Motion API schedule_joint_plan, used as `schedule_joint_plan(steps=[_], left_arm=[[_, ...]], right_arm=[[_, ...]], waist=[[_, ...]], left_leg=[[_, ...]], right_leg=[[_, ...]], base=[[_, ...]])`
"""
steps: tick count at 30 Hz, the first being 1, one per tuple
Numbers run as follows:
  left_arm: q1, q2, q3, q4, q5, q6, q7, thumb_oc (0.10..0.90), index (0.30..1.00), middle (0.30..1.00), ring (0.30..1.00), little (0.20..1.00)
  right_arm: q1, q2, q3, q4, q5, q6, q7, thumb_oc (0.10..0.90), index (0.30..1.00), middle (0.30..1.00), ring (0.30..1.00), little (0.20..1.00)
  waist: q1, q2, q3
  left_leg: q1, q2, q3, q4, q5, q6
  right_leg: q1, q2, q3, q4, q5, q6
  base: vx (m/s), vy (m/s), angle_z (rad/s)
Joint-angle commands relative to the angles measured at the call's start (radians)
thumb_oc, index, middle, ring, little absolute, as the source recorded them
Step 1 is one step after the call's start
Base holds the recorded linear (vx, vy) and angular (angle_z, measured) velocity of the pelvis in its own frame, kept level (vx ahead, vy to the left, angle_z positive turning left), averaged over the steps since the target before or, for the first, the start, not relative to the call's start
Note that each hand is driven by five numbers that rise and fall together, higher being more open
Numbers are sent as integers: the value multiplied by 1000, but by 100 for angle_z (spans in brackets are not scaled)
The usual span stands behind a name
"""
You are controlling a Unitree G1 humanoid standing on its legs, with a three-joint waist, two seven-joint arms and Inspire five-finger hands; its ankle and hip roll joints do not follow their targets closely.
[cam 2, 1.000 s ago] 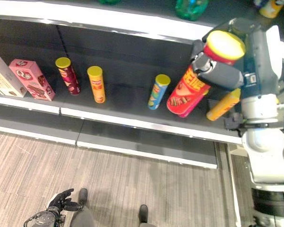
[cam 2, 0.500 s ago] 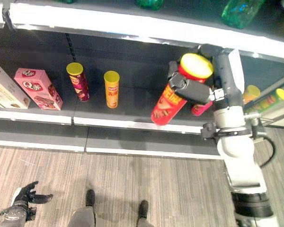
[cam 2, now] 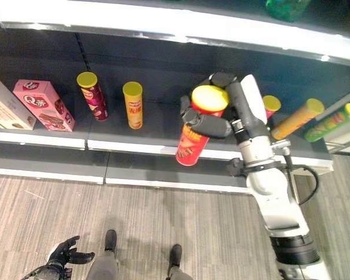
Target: Put the goods on the table back onto the shelves and tidy them up.
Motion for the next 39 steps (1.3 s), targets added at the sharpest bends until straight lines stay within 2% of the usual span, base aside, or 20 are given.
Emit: schedule_joint_plan(steps=[1, 5, 16, 29, 39], left_arm=[[-28, 62, -24, 12, 38, -15, 46, 800, 900, 900, 900, 900], [-22, 66, -34, 2, 49, -18, 59, 800, 900, 900, 900, 900], [-37, 67, -79, -43, 44, -31, 78, 800, 900, 900, 900, 900], [-57, 67, -98, -48, 41, -36, 100, 800, 900, 900, 900, 900], [-77, 75, -116, -58, 26, -49, 115, 800, 900, 900, 900, 900]], right_arm=[[-84, -82, -68, -65, -130, -38, -86, 400, 300, 300, 300, 300], [-105, -81, -35, -14, -255, -16, -146, 400, 300, 300, 300, 300], [-236, -28, 22, 72, -360, 18, -267, 400, 300, 300, 300, 300], [-366, -26, 8, 164, -423, 65, -399, 400, 300, 300, 300, 300], [-476, -41, 7, 257, -413, 91, -492, 400, 300, 300, 300, 300]], waist=[[10, 26, -21], [15, 51, 2], [31, 106, 25], [64, 119, 39], [88, 124, 66]], left_leg=[[-3, 14, -55, 102, -176, 10], [-48, 17, -61, 126, -176, 7], [-115, 11, -62, 138, -161, -1], [-157, 4, -73, 106, -138, -6], [-211, -5, -89, 97, -120, -8]], right_leg=[[33, -32, 3, 62, -126, 80], [-5, -46, -11, 80, -124, 77], [-63, -61, -26, 82, -119, 77], [-91, -61, -55, 61, -107, 81], [-129, -59, -71, 47, -89, 85]], base=[[-47, -37, 12], [-28, -42, 15], [-4, -13, 1], [-6, -12, 7], [-20, -11, 7]])
